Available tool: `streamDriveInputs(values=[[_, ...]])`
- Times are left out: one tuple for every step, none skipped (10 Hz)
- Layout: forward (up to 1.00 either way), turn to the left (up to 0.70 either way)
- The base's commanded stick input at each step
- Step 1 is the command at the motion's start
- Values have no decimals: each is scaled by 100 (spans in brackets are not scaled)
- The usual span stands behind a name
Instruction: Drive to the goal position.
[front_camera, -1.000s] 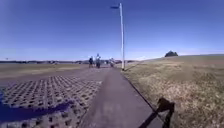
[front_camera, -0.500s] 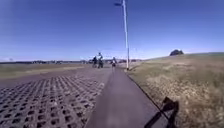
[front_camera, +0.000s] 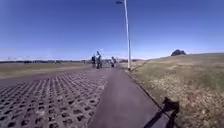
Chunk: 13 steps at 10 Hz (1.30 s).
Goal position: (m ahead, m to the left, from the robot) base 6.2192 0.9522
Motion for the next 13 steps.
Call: streamDriveInputs(values=[[70,-35],[70,-35],[70,-35],[70,-35],[70,-35],[70,-35],[70,-35],[70,-35],[70,0],[70,0],[70,0],[70,0],[70,0]])
